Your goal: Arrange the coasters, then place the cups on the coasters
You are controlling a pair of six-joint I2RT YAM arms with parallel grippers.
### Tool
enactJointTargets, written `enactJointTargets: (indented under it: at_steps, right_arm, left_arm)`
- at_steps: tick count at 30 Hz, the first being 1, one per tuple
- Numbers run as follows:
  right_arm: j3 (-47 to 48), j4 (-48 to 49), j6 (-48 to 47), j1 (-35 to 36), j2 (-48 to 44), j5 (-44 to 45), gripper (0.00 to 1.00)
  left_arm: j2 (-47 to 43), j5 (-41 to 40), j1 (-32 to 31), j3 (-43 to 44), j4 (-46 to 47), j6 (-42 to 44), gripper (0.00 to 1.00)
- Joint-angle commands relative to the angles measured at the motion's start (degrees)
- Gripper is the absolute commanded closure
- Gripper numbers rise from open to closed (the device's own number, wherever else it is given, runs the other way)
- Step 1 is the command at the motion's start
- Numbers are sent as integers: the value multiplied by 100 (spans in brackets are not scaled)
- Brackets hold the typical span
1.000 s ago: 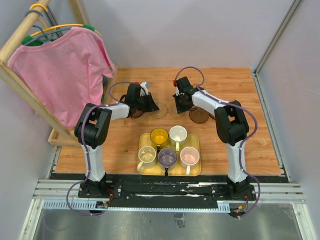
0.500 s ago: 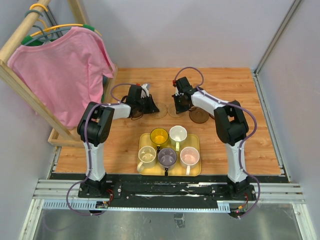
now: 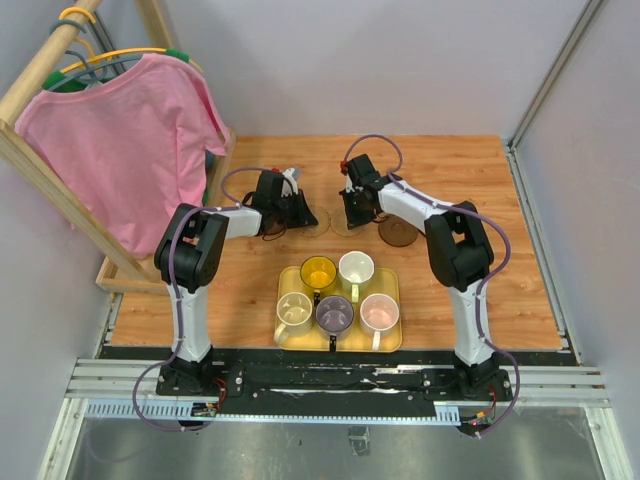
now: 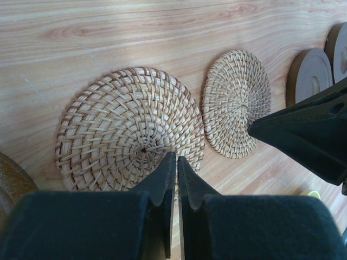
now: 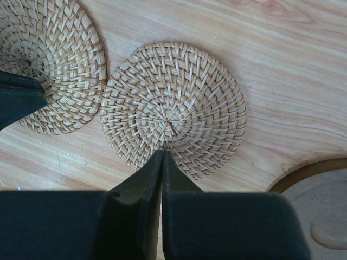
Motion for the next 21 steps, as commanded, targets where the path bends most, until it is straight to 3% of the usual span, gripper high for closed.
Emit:
enactJointTargets:
  at_steps: [1, 21]
  right_arm:
    - [31, -298, 27, 131, 228, 159, 97]
    - [-87, -417, 159, 67, 100, 777, 98]
  left_arm:
    - [-188, -36, -35, -40, -11, 42, 92]
    - [-295, -232, -34, 25, -134, 202, 92]
